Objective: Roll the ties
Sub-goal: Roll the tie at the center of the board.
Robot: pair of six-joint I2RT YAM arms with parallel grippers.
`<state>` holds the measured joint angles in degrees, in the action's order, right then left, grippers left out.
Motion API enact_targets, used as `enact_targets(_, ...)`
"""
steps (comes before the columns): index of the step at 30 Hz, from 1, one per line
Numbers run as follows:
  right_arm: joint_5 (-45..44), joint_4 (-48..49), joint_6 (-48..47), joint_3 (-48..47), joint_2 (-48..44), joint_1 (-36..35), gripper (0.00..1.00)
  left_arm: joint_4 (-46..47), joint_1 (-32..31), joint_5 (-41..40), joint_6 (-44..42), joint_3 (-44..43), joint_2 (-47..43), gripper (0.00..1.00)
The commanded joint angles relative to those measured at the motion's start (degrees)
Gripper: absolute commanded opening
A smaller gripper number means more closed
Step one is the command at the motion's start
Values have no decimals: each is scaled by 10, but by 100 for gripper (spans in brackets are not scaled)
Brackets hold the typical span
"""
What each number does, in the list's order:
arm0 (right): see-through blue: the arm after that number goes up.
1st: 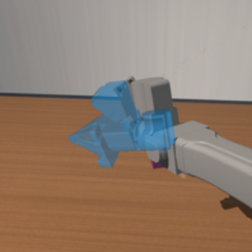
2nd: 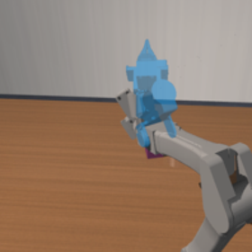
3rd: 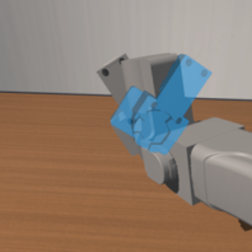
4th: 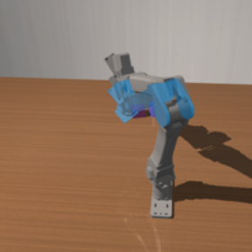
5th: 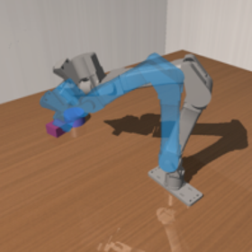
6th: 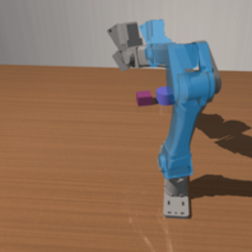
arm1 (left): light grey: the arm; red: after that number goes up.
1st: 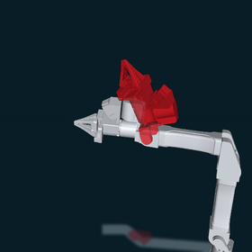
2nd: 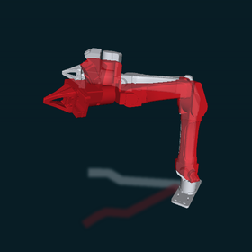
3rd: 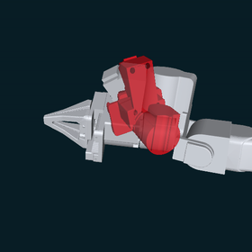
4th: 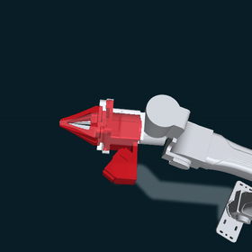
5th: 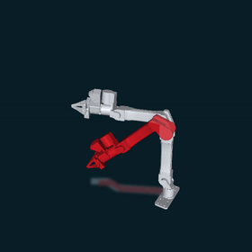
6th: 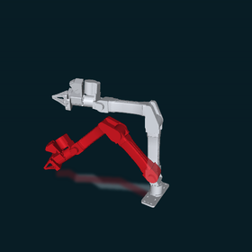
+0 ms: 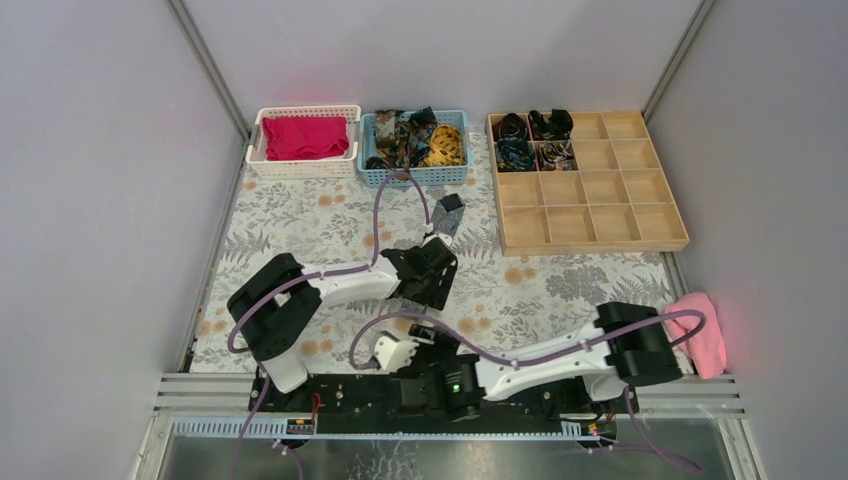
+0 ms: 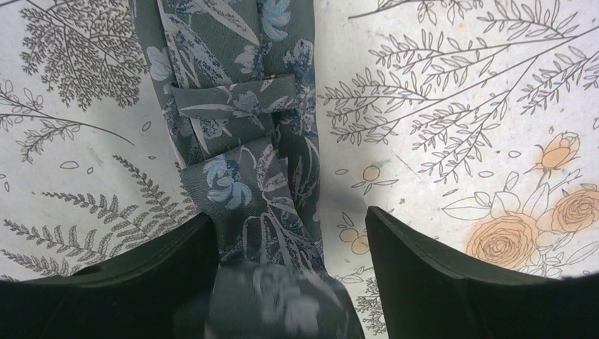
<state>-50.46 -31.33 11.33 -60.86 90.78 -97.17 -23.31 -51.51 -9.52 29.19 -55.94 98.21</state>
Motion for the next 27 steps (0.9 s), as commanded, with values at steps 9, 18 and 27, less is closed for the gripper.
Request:
enact_targets(9,-64,86,-163,-114,219,-2,81,14,22,35,-8,21,66,81)
enact_targets(18,-71,169,-232,-102,274,53,84,22,28,49,-14,24,74,81)
enact_targets(27,-100,196,-299,-131,367,109,86,14,35,55,-25,14,89,81)
